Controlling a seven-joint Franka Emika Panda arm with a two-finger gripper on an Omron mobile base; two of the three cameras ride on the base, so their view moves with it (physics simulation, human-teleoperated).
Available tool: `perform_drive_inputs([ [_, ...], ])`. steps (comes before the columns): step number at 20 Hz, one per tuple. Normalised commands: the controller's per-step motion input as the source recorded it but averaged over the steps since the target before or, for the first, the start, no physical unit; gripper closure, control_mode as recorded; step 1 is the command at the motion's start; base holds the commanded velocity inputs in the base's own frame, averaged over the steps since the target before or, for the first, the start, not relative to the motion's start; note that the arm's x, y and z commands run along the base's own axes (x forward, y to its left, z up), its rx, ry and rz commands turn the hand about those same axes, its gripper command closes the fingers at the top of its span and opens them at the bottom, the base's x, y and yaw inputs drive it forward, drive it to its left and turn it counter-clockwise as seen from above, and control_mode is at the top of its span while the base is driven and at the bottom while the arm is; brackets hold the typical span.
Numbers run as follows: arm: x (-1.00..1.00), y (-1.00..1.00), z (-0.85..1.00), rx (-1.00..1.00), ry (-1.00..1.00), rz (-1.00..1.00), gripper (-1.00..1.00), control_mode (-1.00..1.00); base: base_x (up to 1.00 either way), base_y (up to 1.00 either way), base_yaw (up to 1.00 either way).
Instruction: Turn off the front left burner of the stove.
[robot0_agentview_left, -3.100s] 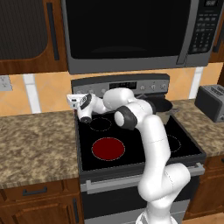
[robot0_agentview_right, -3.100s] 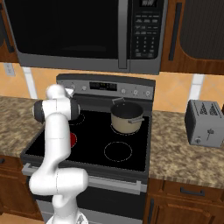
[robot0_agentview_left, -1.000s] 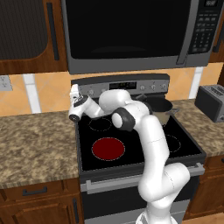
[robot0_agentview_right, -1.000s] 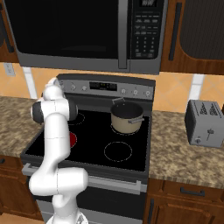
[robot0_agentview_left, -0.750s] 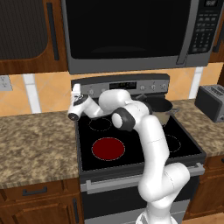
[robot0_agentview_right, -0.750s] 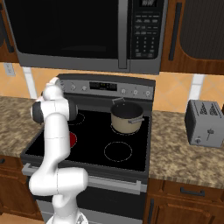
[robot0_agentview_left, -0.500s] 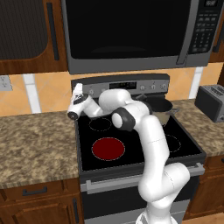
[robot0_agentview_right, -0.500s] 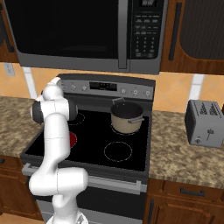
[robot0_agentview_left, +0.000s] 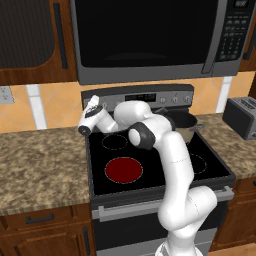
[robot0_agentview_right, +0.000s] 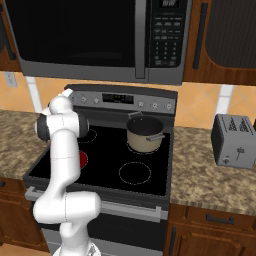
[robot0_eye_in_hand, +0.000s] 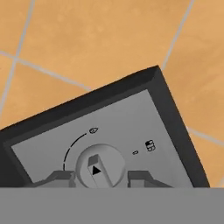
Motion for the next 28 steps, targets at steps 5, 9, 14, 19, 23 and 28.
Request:
perform_drive_inputs([
  [5, 0.00, 0.00, 0.21, 0.34, -0.11, 0.00, 1.00, -1.00, 0.00, 0.00, 0.00],
  [9, 0.00, 0.00, 0.24, 0.36, -0.09, 0.00, 1.00, -1.00, 0.00, 0.00, 0.00],
  [14, 0.00, 0.00, 0.26, 0.40, -0.02, 0.00, 1.00, -1.00, 0.00, 0.00, 0.00],
  [19, 0.00, 0.00, 0.23, 0.36, 0.00, 0.00, 1.00, -1.00, 0.00, 0.00, 0.00],
  [23, 0.01, 0.00, 0.17, 0.34, 0.00, 0.00, 1.00, -1.00, 0.00, 0.00, 0.00],
  [28, 0.00, 0.00, 0.15, 0.33, 0.00, 0.00, 1.00, -1.00, 0.00, 0.00, 0.00],
])
